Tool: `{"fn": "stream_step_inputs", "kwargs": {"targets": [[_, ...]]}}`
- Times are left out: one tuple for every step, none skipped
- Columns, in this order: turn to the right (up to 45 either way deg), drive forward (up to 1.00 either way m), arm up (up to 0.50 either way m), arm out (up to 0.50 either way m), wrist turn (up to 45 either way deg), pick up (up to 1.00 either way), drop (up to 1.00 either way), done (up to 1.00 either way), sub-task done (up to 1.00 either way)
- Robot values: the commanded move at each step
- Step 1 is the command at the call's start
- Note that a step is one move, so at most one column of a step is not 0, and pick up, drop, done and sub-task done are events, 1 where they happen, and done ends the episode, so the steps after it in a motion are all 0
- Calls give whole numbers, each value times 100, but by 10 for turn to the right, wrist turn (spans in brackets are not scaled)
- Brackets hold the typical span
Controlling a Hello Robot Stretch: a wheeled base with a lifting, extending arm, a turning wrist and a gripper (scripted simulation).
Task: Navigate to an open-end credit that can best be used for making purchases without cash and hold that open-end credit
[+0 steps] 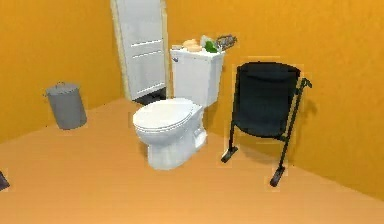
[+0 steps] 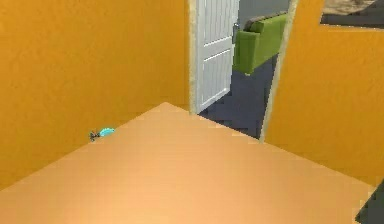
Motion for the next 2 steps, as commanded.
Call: {"fn": "stream_step_inputs", "kwargs": {"targets": [[-300,0,0,0,0,0,0,0,0],[0,100,0,0,0,0,0,0,0]]}}
